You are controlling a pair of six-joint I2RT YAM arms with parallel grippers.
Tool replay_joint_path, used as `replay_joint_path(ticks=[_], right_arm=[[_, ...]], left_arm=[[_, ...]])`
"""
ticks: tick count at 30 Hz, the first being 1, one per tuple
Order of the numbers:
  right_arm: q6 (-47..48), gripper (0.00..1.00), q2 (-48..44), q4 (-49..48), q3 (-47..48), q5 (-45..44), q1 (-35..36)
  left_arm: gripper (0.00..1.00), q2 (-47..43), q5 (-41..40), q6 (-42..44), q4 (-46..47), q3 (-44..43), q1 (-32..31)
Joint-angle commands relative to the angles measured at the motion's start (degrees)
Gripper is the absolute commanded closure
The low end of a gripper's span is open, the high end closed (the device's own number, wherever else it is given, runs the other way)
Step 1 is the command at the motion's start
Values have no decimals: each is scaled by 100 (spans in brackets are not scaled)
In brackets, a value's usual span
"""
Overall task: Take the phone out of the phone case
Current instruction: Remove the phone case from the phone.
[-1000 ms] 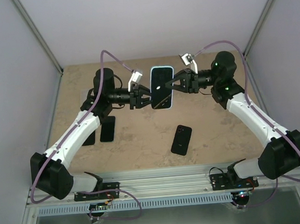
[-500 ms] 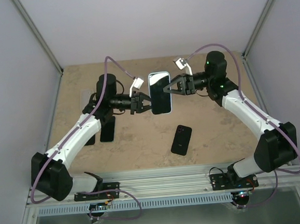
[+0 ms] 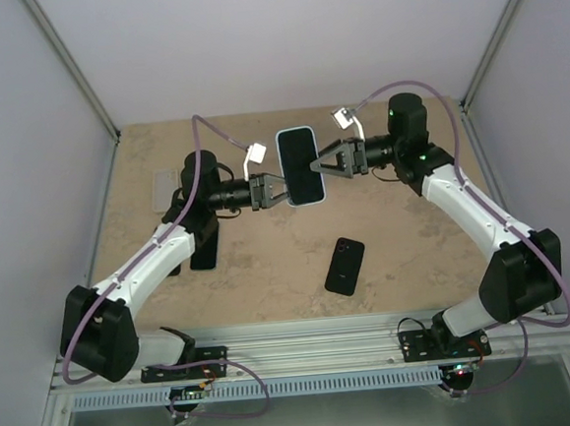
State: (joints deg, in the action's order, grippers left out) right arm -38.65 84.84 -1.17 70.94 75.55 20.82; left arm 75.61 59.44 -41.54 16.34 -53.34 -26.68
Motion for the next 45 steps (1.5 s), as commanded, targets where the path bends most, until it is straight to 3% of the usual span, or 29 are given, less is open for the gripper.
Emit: replay_joint_path(ticks=[1, 9, 17, 24, 30, 45], right_arm=[[968, 33, -29, 909, 574, -490, -102], [2629, 20, -286, 1871, 1004, -2193, -103], [4871, 15, -764, 2299, 994, -4618, 856], [5531, 15, -812, 2550, 970, -4909, 1306], [6114, 17, -813, 2581, 812, -5720, 1881], [6879, 31, -738, 2166, 385, -7459, 2654]], left_arm=[[100, 94, -310, -587, 793, 61, 99], [100, 253, -501, -1309, 1076, 74, 222], [100, 490, -661, -1693, 831, -113, 248], [100, 667, -701, -2104, 1023, -101, 346], [100, 692, -739, -2183, 982, -99, 382], [100, 715, -711, -2596, 1180, -25, 452]])
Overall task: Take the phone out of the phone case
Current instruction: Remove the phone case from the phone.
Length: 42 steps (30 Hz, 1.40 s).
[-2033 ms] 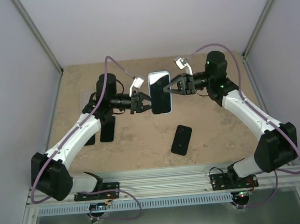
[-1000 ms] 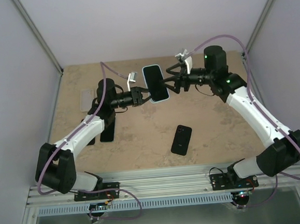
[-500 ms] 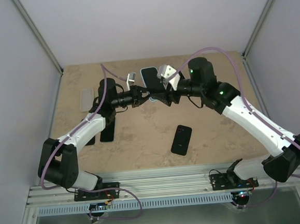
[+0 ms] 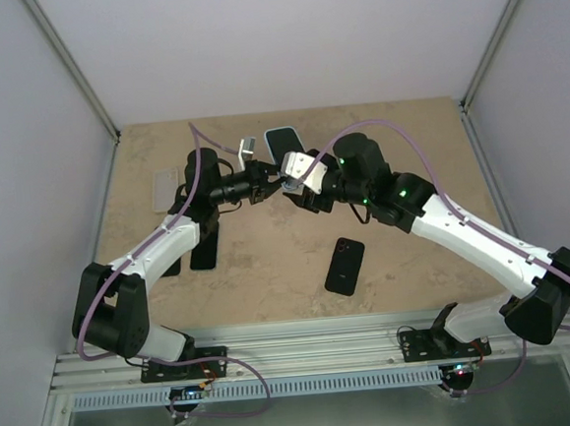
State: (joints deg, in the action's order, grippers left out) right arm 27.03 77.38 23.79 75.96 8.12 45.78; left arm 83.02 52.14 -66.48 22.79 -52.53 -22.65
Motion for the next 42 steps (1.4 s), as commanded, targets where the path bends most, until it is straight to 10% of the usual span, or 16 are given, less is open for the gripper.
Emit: replay_joint_path(ticks=[1, 42], right_arm=[[349, 33, 15, -392, -144, -855, 190], [3593, 82, 438, -4340, -1833, -4378, 1057]], left_arm=[[100, -23, 31, -129, 563, -101, 55], [100, -3, 112, -419, 890, 94, 59]])
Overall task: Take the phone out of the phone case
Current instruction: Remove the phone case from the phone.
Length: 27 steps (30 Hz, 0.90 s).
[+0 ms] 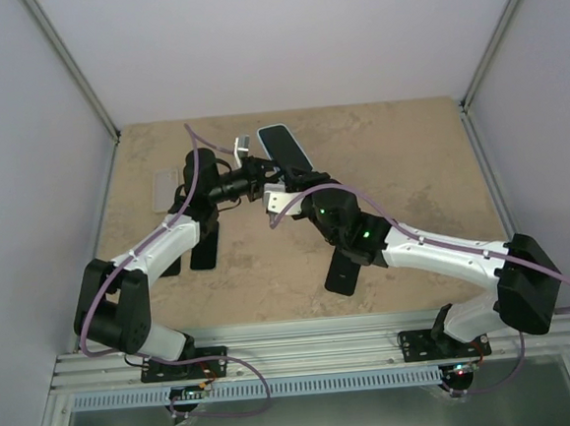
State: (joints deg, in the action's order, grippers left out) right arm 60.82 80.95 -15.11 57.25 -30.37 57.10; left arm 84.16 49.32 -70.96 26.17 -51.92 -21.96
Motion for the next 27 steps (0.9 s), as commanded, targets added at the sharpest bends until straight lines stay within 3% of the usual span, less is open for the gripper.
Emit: replay_joint_path(ticks=[1, 4, 9, 16, 27], right_arm=[[186, 86, 81, -397, 78, -513, -76], [-52, 99, 71, 1, 285, -414, -76], [-645, 100, 49, 778, 731, -220, -76], [-974, 100, -28, 1127, 1041, -146, -83], [-1472, 99, -54, 1697, 1552, 94, -218]], left_arm=[[100, -128, 390, 36, 543, 45, -9], [100, -141, 390, 90, 494, 66, -11], [100, -143, 310, 339, 205, 36, -10], [100, -126, -75, 944, -636, -65, 9], [100, 2, -437, 1298, -1124, -85, 52]])
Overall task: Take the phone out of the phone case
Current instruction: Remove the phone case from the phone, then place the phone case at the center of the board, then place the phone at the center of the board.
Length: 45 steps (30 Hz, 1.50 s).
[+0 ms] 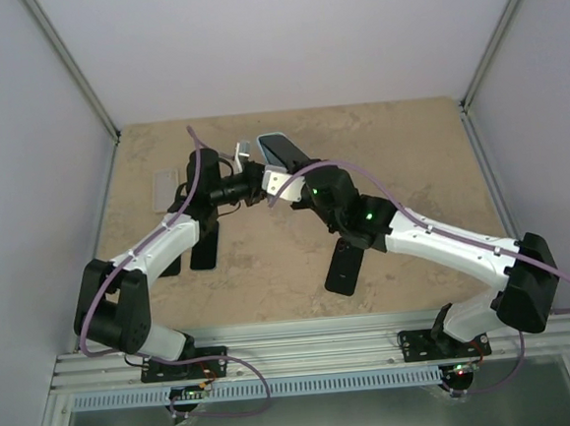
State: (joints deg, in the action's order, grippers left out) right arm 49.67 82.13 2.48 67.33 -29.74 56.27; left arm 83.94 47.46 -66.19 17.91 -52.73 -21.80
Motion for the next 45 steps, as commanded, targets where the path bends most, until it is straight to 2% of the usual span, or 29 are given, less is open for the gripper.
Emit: replay_joint_path(ticks=[1, 11, 18, 26, 39, 45], right_arm=[[-402, 99, -177, 6, 595, 51, -162], [-950, 99, -249, 562, 942, 562, -478], [-1050, 99, -396, 534, 700, 849, -979], [-894, 99, -385, -79, 58, 924, -1448], [-339, 99, 378, -1675, -751, 926, -1984], [-205, 99, 893, -2401, -954, 855, -2164]], left_arm=[[100, 29, -288, 851, -327, -2, 42], [100, 104, -437, 1087, -573, -57, 130], [100, 154, -504, 1908, -1125, -431, 183], [100, 509, -304, 2375, -1665, -956, 351], [100, 2102, -8, 4434, -3749, -2923, 361], [100, 2930, 421, 4482, -3930, -3672, 361]])
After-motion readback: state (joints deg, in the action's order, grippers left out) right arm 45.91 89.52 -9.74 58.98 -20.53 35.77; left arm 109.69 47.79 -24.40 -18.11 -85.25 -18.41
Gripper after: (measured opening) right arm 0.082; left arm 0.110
